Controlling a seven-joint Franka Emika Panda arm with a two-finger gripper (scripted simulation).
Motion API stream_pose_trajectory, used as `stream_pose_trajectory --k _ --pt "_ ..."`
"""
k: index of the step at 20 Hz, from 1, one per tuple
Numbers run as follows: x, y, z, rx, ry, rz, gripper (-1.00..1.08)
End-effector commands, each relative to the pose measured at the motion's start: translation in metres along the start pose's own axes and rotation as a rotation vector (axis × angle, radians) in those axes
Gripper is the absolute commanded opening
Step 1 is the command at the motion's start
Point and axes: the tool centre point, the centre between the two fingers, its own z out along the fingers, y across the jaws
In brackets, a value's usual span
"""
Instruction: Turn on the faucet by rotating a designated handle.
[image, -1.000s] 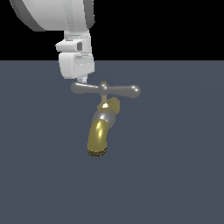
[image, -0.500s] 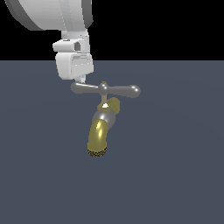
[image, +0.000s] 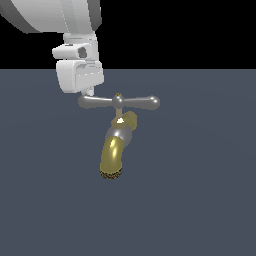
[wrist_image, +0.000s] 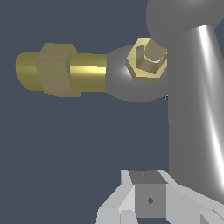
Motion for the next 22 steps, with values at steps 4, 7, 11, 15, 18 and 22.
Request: stream_pose_trajectory --k 4,7,11,15,18,22 --pt "-0.001 0.018 0.0 -0.008 0.003 -0.001 -1.0" --pt "-0.002 0.026 0.0 -0.008 0.003 -0.001 -1.0" --pt "-0.003 0.036 0.0 -0.008 0.003 -0.001 -1.0" --pt "-0.004 0.046 0.0 -0.008 0.003 -0.001 -1.0" --pt "-0.004 0.053 0.0 -0.007 0.003 -0.001 -1.0" --pt "0.004 0.049 0.0 0.0 0.007 0.009 -1.0"
